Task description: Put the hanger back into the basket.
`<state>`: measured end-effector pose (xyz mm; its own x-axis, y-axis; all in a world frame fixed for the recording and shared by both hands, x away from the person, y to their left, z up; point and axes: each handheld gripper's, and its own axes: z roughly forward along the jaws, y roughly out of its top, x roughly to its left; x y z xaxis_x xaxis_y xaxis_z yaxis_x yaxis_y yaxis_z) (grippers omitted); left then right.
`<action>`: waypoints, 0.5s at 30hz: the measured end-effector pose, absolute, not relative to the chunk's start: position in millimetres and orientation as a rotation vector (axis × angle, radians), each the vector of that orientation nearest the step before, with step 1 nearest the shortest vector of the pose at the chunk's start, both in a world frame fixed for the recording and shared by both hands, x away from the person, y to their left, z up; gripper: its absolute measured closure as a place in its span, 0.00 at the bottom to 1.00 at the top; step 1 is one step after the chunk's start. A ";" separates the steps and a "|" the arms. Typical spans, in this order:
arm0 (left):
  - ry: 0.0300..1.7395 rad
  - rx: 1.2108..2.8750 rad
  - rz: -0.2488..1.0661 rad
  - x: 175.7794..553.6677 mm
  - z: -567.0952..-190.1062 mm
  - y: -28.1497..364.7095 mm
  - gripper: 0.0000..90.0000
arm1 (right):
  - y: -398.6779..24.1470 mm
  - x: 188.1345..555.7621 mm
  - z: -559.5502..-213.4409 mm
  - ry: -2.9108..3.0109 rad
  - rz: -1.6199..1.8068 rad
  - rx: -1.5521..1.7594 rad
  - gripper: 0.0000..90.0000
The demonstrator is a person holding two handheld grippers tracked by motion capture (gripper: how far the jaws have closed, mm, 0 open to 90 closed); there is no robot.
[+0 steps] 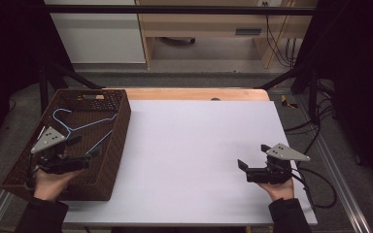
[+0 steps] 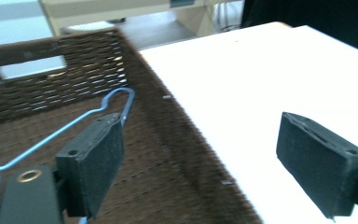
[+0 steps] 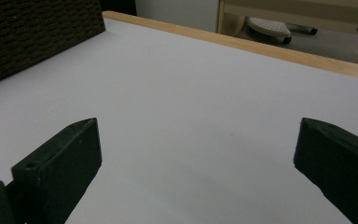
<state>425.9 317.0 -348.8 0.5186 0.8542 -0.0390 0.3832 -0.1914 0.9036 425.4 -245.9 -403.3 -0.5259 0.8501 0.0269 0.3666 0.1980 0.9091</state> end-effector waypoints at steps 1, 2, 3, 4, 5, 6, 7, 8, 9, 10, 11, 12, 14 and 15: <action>1.020 1.779 0.589 423.7 -351.0 313.0 0.14 | -246.3 425.2 -403.0 1.987 1.299 1.131 0.01; 1.006 1.772 0.582 421.3 -353.2 308.8 0.14 | -246.3 425.2 -403.0 1.987 1.299 1.131 0.01; 0.969 1.762 0.591 416.2 -357.9 300.8 0.13 | -246.7 424.6 -402.5 1.985 1.304 1.131 0.01; 0.969 1.762 0.591 416.2 -357.9 300.8 0.13 | -246.7 424.6 -402.5 1.985 1.304 1.131 0.01; 0.935 1.764 0.583 412.5 -362.8 293.2 0.12 | -247.2 424.4 -402.3 1.984 1.306 1.128 0.01; 0.935 1.764 0.583 412.5 -362.8 293.2 0.12 | -247.2 424.4 -402.3 1.984 1.306 1.128 0.01; 0.921 1.775 0.576 411.4 -364.7 290.0 0.12 | -247.2 424.3 -402.2 1.982 1.307 1.130 0.01; 0.912 1.780 0.566 410.7 -366.1 286.9 0.11 | -247.2 424.2 -402.1 1.980 1.306 1.128 0.01; 0.899 1.784 0.574 408.7 -368.3 282.8 0.10 | -247.6 424.0 -401.9 1.980 1.307 1.130 0.01; 0.899 1.784 0.574 408.7 -368.3 282.8 0.09 | -247.6 424.0 -401.9 1.980 1.307 1.130 0.01; 0.896 1.788 0.580 407.7 -369.7 281.5 0.09 | -247.9 423.8 -401.7 1.980 1.307 1.129 0.01; 0.896 1.786 0.575 407.0 -370.9 281.2 0.09 | -248.3 423.4 -401.3 1.980 1.311 1.127 0.01; 0.900 1.779 0.570 406.1 -373.3 282.1 0.09 | -249.1 422.7 -400.5 1.973 1.320 1.127 0.01; 0.899 1.769 0.563 405.6 -375.5 283.6 0.10 | -251.0 422.1 -399.3 1.967 1.327 1.123 0.01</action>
